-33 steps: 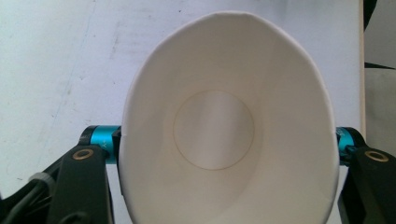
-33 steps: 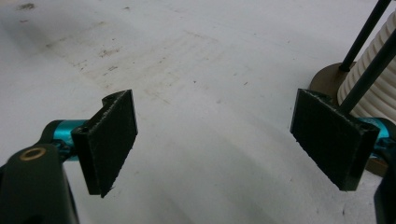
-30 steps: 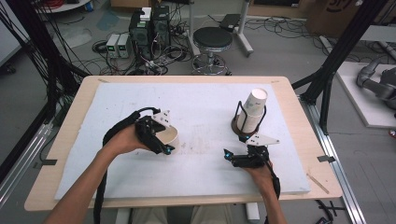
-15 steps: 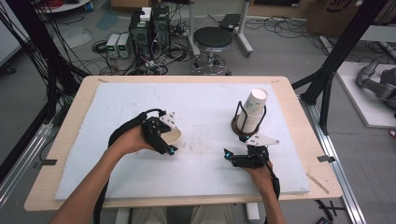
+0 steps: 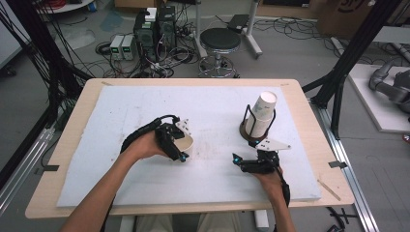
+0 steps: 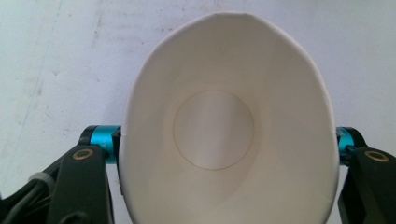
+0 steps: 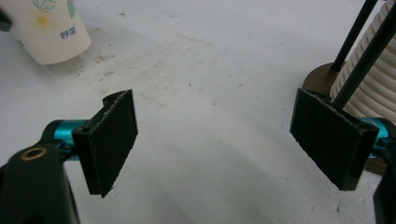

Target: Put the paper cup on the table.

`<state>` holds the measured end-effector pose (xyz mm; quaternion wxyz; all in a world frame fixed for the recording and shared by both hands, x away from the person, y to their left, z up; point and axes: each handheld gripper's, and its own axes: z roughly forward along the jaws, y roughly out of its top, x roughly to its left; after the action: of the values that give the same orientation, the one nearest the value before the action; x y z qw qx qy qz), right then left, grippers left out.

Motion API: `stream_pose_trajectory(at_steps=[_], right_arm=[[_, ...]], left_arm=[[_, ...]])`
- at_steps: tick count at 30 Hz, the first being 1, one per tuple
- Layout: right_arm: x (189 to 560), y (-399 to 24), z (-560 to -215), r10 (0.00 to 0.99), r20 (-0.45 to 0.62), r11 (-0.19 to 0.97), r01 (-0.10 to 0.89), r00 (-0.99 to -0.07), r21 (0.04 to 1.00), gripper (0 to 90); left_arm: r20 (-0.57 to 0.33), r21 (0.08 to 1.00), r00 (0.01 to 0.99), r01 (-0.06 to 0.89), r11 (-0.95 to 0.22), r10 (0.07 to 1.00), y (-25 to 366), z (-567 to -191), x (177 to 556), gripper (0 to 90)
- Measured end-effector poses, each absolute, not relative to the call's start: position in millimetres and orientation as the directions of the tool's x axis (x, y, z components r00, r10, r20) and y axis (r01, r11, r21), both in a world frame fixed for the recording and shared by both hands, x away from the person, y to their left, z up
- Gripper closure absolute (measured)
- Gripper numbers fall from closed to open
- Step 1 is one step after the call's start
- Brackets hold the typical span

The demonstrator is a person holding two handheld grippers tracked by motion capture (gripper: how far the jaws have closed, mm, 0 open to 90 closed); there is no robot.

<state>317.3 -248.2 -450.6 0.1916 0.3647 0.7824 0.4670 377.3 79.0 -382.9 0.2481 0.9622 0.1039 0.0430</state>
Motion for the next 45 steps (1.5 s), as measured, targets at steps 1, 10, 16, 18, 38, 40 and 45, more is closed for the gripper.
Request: stream_pose_trajectory(at_steps=[1, 10, 16, 18, 38, 40, 45], right_arm=[[317.4, -248.3, -450.5, 0.749, 0.042, 0.297, 0.392, -0.661, 0.871, 15.3], [317.3, -248.3, -450.6, 0.747, 0.043, 0.297, 0.391, -0.663, 0.871, 15.3], [317.6, -248.1, -450.6, 0.749, 0.041, 0.298, 0.392, -0.661, 0.870, 15.3], [317.5, -248.3, -450.7, 0.750, 0.046, 0.294, 0.395, -0.660, 0.870, 15.3], [317.4, -248.6, -450.6, 0.751, 0.054, 0.288, 0.400, -0.659, 0.870, 15.3], [317.5, -248.7, -450.7, 0.749, 0.052, 0.288, 0.395, -0.660, 0.872, 15.3], [317.8, -248.8, -450.7, 0.747, 0.055, 0.289, 0.398, -0.662, 0.871, 15.3]], left_arm=[[0.031, 0.484, 0.975, 0.180, -0.856, 0.222, 78.0, -383.8, 377.5, 32.8], [0.031, 0.461, 0.972, 0.193, -0.866, 0.234, 73.6, -388.7, 381.2, 32.9], [0.029, 0.447, 0.973, 0.192, -0.874, 0.229, 70.7, -392.4, 382.7, 32.9], [0.028, 0.452, 0.973, 0.192, -0.871, 0.229, 69.7, -393.1, 383.2, 33.1], [0.024, 0.455, 0.966, 0.219, -0.863, 0.258, 66.7, -403.7, 384.5, 18.4], [0.014, 0.470, 0.964, 0.228, -0.853, 0.266, 69.1, -405.0, 384.5, 17.4], [-0.005, 0.499, 0.958, 0.250, -0.830, 0.285, 78.0, -406.7, 383.5, 15.8]])
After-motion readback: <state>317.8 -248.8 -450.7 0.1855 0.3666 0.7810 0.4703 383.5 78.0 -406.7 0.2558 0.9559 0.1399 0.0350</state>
